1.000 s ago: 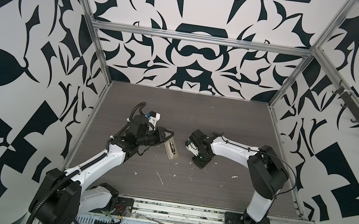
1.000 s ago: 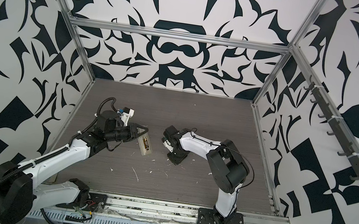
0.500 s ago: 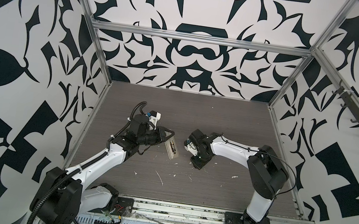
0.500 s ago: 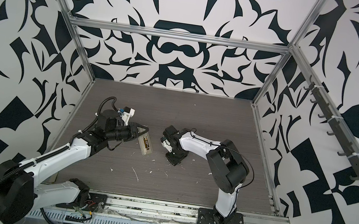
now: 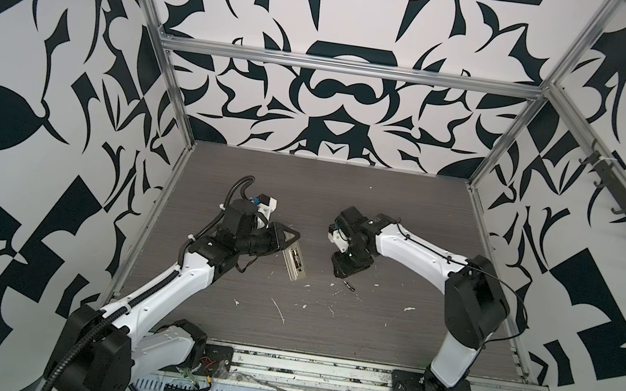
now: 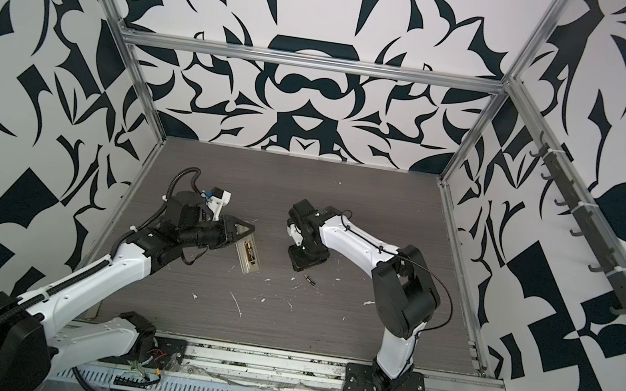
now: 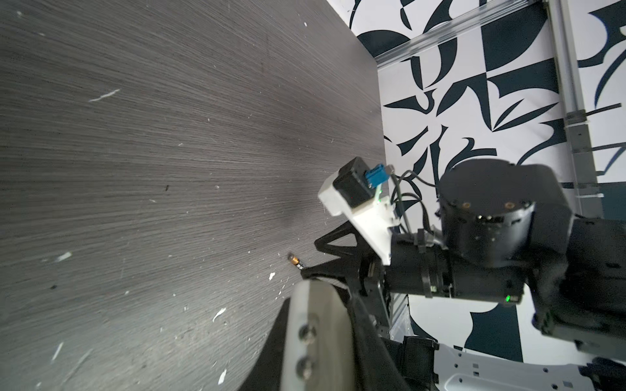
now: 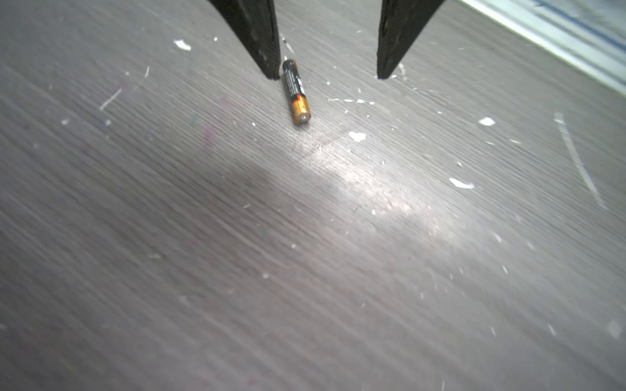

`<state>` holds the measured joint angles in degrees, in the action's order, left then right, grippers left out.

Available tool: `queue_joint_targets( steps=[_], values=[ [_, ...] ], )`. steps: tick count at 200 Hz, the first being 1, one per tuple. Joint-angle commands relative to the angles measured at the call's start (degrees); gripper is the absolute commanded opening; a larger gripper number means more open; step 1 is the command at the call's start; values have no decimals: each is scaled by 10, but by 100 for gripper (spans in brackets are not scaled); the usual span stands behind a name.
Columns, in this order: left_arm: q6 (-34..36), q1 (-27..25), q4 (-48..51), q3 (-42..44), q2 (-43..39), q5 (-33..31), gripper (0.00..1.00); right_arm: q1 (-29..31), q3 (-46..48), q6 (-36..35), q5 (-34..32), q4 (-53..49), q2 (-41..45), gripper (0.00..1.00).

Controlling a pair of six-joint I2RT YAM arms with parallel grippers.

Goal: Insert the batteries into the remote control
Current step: 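Move the right gripper away from the remote toward the second AA battery, then lower the open right gripper over the AA battery on the table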

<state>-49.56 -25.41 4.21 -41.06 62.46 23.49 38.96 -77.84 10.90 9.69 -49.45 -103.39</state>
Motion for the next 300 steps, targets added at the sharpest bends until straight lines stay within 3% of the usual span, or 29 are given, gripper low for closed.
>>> queue_joint_targets(
  steps=[1, 40, 68, 97, 129, 161, 202, 233, 300],
  values=[
    [-8, 0, 52, -29, -24, -31, 0, -10, -42, 74, 53, -32, 35, 51],
    [-8, 1, 111, -56, -44, -72, 0, -14, -37, 228, 121, 27, 56, 57],
    [11, 16, 116, -72, -16, -52, 0, -16, 5, 375, 134, 90, 86, 67],
    [50, 21, 125, -95, 6, -48, 0, -14, 35, 501, 70, 97, 113, 75],
    [104, 28, 187, -120, 14, -44, 0, 21, 106, 688, -21, 145, 147, 81],
    [134, 28, 194, -96, -22, -41, 0, 56, 59, 766, -88, 59, 109, 84],
    [142, 28, 177, -82, -50, -28, 0, 58, 37, 849, -92, 8, 60, 81],
    [147, 28, 164, -79, -52, -22, 0, 56, 63, 907, -86, 41, 47, 78],
    [160, 28, 157, -82, -30, -8, 0, 42, 84, 943, -72, 50, 30, 78]
  ],
)
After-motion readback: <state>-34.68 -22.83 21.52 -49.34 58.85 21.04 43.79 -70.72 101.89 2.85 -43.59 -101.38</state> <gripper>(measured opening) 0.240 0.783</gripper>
